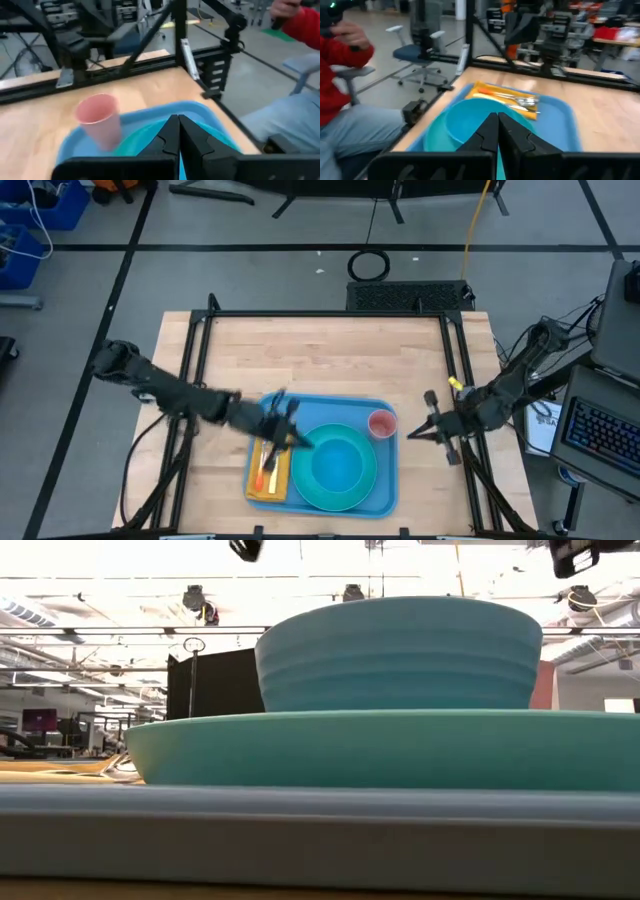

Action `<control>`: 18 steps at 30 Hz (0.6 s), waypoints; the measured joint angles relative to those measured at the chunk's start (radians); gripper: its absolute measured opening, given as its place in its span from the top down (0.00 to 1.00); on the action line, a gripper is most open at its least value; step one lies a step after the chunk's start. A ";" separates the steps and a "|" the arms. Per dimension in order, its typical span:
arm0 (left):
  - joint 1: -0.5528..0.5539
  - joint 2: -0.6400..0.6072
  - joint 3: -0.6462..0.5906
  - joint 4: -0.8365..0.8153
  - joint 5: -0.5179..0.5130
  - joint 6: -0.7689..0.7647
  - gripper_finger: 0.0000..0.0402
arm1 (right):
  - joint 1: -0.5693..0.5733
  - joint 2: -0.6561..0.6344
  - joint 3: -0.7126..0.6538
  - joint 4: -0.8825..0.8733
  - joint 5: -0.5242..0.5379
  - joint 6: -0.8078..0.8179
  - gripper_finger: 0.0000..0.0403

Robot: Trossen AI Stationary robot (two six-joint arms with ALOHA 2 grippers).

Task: Set up tray
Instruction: Return to Home Position

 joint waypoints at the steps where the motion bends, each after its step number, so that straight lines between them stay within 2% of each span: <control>1: 0.052 0.000 -0.006 0.006 0.053 -0.003 1.00 | -0.006 -0.049 -0.016 -0.028 0.015 0.006 1.00; 4: 0.207 -0.006 -0.070 0.063 0.223 -0.039 1.00 | -0.031 -0.198 -0.061 -0.113 0.026 0.019 1.00; 6: 0.295 -0.043 -0.137 0.129 0.254 -0.083 1.00 | -0.040 -0.296 -0.089 -0.143 0.026 0.020 1.00; 9: 0.386 -0.138 -0.273 0.243 0.241 -0.132 1.00 | -0.049 -0.426 -0.127 -0.172 0.026 0.015 1.00; 11: 0.410 -0.213 -0.378 0.304 0.239 -0.145 1.00 | -0.049 -0.492 -0.149 -0.205 0.022 0.011 1.00; 15: 0.387 -0.438 -0.565 0.432 0.190 -0.170 1.00 | -0.049 -0.585 -0.174 -0.290 0.053 0.037 1.00; 18: 0.351 -0.607 -0.667 0.367 0.114 -0.171 1.00 | -0.051 -0.581 -0.177 -0.305 0.049 0.039 1.00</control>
